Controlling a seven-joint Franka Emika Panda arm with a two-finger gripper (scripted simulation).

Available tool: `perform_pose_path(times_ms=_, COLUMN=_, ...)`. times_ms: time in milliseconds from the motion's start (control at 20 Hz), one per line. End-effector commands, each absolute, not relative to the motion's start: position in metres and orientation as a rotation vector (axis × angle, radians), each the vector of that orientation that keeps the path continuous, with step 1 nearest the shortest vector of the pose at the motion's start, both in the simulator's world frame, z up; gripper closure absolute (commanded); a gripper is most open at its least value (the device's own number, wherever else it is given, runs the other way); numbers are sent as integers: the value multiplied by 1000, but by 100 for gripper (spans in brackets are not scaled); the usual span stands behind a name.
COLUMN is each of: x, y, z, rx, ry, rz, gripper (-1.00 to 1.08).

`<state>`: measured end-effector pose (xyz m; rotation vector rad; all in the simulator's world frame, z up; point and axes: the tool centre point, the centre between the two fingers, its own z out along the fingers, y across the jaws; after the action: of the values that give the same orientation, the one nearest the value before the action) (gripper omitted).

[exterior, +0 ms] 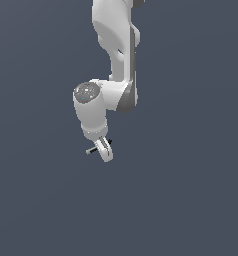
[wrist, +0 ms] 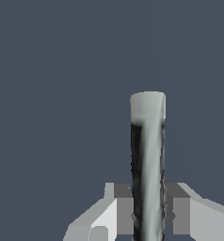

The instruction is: Pick up the object and move it to a goal position.

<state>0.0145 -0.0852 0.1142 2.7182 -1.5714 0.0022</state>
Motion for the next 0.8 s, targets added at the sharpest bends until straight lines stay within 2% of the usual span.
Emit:
perform_pose_path(times_ms=0, x=28, y=-94, z=128, rx=2718, ry=-1571, rz=1, gripper=108)
perform_pose_path(times_ms=750, x=94, y=-132, z=188, rx=2720, ry=-1570, rz=1, gripper=108)
